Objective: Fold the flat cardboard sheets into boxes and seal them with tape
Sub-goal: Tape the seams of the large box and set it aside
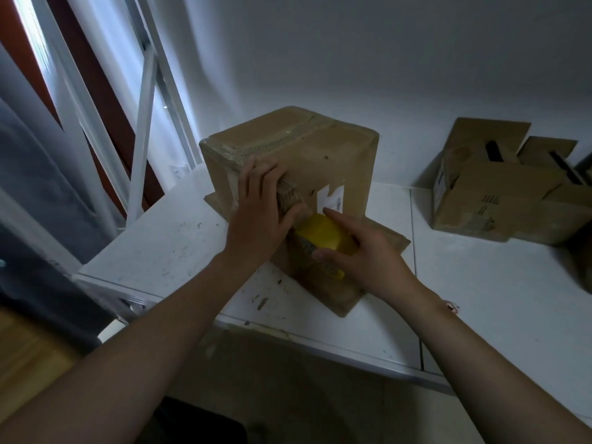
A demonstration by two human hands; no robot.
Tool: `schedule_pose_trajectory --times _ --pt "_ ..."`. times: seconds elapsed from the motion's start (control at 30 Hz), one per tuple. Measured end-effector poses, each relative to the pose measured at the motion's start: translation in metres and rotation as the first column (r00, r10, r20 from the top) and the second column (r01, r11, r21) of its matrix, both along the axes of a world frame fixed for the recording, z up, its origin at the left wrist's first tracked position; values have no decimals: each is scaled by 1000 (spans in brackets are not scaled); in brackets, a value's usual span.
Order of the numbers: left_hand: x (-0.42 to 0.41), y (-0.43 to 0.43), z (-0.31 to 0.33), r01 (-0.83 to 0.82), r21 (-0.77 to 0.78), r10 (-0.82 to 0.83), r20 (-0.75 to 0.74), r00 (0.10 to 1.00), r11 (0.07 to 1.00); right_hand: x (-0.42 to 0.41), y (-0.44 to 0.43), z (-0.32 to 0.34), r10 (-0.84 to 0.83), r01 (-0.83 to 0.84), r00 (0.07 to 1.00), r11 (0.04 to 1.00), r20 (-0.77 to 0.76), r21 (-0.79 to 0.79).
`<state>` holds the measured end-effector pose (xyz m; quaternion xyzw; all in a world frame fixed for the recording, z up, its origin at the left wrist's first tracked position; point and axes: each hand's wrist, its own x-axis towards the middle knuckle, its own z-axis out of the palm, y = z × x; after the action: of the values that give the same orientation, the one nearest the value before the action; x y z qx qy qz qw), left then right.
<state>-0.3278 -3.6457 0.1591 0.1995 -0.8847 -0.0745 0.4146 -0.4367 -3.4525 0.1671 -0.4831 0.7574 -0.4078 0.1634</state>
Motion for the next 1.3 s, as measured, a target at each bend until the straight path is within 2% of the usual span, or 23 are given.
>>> schedule_pose_trajectory --times 0.17,0.27,0.3,0.37,0.4,0.43,0.47,0.5,0.57,0.63,0.67,0.73,0.83,0.93,1.0,1.07,1.17,1.3 --pt "1 -13 4 15 8 -15 41 999 1000 1 4 0 -24 23 999 999 -30 -38" --pt "12 -23 25 128 232 -143 45 989 964 2 3 1 -73 72 997 996 -12 -49" --pt "18 -23 31 125 308 -136 15 991 943 3 3 2 -83 83 997 996 -6 -41" --pt "34 -11 37 37 452 30 -141 990 891 4 1 4 -80 79 997 997 -7 -22" --pt "42 -1 36 -27 537 161 -204 966 843 5 1 6 -75 75 997 997 -2 -23" --pt "47 11 32 -78 625 255 -199 946 777 5 1 8 -70 70 998 997 2 -28" --pt "50 26 27 -88 706 267 -147 952 702 5 1 9 -62 62 998 998 2 -33" --pt "49 40 22 -64 791 216 -87 973 608 5 1 10 -56 55 998 998 -7 -34" --pt "40 66 13 20 936 67 -47 997 351 5 3 9 -52 50 997 998 -51 -37" --pt "27 80 8 118 986 29 -122 992 118 4 7 7 -46 44 997 999 -65 -32" --pt "20 83 5 161 985 52 -164 985 59 3 10 7 -32 30 997 999 -66 -31" --pt "8 87 -2 173 983 140 -179 974 56 -3 21 9 15 -18 996 999 -91 -36" --pt "-4 94 -7 190 979 229 -203 952 77 -27 46 4 25 -25 978 1000 -207 2" --pt "-16 103 -8 244 967 316 -254 914 71 -63 78 -15 -23 113 951 955 -310 275" --pt "-21 108 -8 268 961 360 -274 892 68 -82 102 -28 -78 214 950 866 -301 453" --pt "-26 113 -9 271 959 397 -282 874 84 -93 124 -38 -83 259 944 785 -319 563" --pt "-30 118 -9 264 956 450 -293 843 127 -97 142 -50 -53 250 945 753 -322 609" --pt "-34 128 -6 280 949 484 -315 816 144 -96 145 -63 -49 270 921 795 -386 543"
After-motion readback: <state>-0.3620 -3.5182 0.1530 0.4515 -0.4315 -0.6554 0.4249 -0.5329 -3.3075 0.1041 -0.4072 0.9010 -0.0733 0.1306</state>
